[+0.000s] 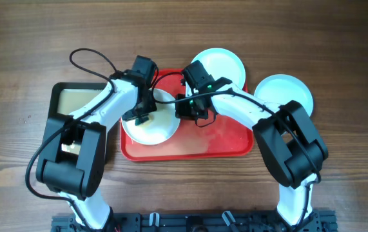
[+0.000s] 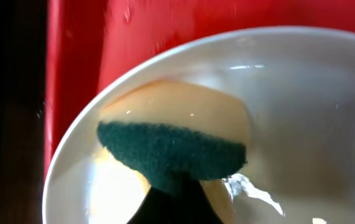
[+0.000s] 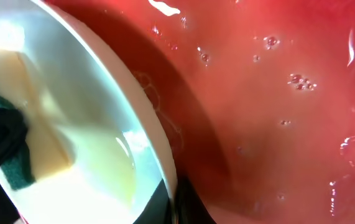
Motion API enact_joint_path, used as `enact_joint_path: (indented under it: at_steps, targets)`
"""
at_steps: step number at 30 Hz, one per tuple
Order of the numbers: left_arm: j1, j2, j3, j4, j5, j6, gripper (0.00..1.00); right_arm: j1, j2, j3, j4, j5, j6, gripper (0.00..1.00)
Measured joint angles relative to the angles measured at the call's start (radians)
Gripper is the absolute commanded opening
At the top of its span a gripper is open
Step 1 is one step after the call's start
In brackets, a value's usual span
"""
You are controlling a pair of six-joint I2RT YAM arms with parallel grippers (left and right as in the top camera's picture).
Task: Clean dirty plates on tray and stack at the side
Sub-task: 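Scrub the white plate with the sponge in the left gripper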
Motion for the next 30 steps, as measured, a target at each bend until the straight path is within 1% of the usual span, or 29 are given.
enact_joint_path:
  at_steps: [1,2,4,6,7,9,11,12,13,14,15,16,19,21,22,24,25,26,28,30]
  targets:
    - [0.001,0.0,0.001,-0.014,0.036,0.032,0.04,0.0,0.0,0.0,-0.005,0.0,-0.007,0.04]
    - [0.011,-0.001,0.001,-0.029,0.12,0.102,0.04,-0.001,0.0,0.0,-0.007,-0.001,-0.011,0.04]
    - [0.011,-0.001,-0.006,-0.043,0.357,0.232,0.04,-0.001,0.0,0.0,-0.008,-0.001,-0.014,0.04]
    - [-0.014,0.014,-0.027,-0.022,0.564,0.318,0.04,-0.001,0.0,0.0,-0.008,-0.001,-0.014,0.04]
    - [-0.024,0.021,-0.032,0.008,0.616,0.342,0.04,-0.001,0.0,0.0,-0.008,-0.001,-0.014,0.04]
    - [-0.025,0.024,-0.039,0.068,0.663,0.363,0.04,-0.002,0.0,0.0,-0.008,0.0,-0.014,0.04]
    - [-0.024,0.024,-0.048,0.151,0.659,0.348,0.04,-0.015,0.0,0.002,-0.002,0.013,-0.014,0.04]
    - [-0.025,0.024,-0.05,0.203,0.633,0.319,0.04,-0.023,0.0,0.003,0.003,0.02,-0.013,0.04]
    - [-0.025,0.024,-0.05,0.225,0.591,0.278,0.04,-0.023,0.0,0.003,0.003,0.022,-0.013,0.04]
    - [-0.027,0.024,-0.044,0.235,0.525,0.207,0.04,-0.023,0.0,0.003,0.005,0.023,-0.013,0.04]
    - [-0.029,0.022,-0.032,0.222,0.464,0.163,0.04,-0.021,0.0,0.003,0.007,0.022,-0.01,0.04]
    - [-0.029,0.018,-0.014,0.198,0.367,0.106,0.04,-0.019,0.0,0.003,0.007,0.021,-0.01,0.04]
    - [-0.026,0.013,0.024,0.043,0.012,-0.06,0.04,-0.01,0.001,0.003,0.006,0.019,-0.01,0.04]
    - [-0.026,0.014,0.024,-0.054,-0.12,-0.138,0.04,-0.01,0.001,0.003,0.006,0.019,-0.01,0.04]
    - [-0.026,0.014,0.024,-0.093,-0.138,-0.156,0.04,-0.01,0.001,0.003,0.007,0.014,-0.01,0.04]
    - [-0.025,0.015,0.021,-0.166,-0.127,-0.166,0.04,-0.002,0.003,0.003,0.002,-0.004,-0.011,0.04]
    - [-0.023,0.015,0.021,-0.179,-0.097,-0.142,0.04,0.0,0.003,0.003,0.002,-0.006,-0.011,0.04]
    - [-0.015,0.015,0.021,-0.191,0.008,-0.043,0.04,-0.001,0.003,0.003,-0.002,-0.007,-0.014,0.04]
    - [-0.002,0.014,0.021,-0.2,0.183,0.11,0.04,-0.001,0.003,0.003,-0.002,-0.007,-0.014,0.04]
    - [-0.002,0.016,0.018,-0.184,0.393,0.273,0.04,-0.001,0.003,0.003,-0.002,-0.008,-0.014,0.04]
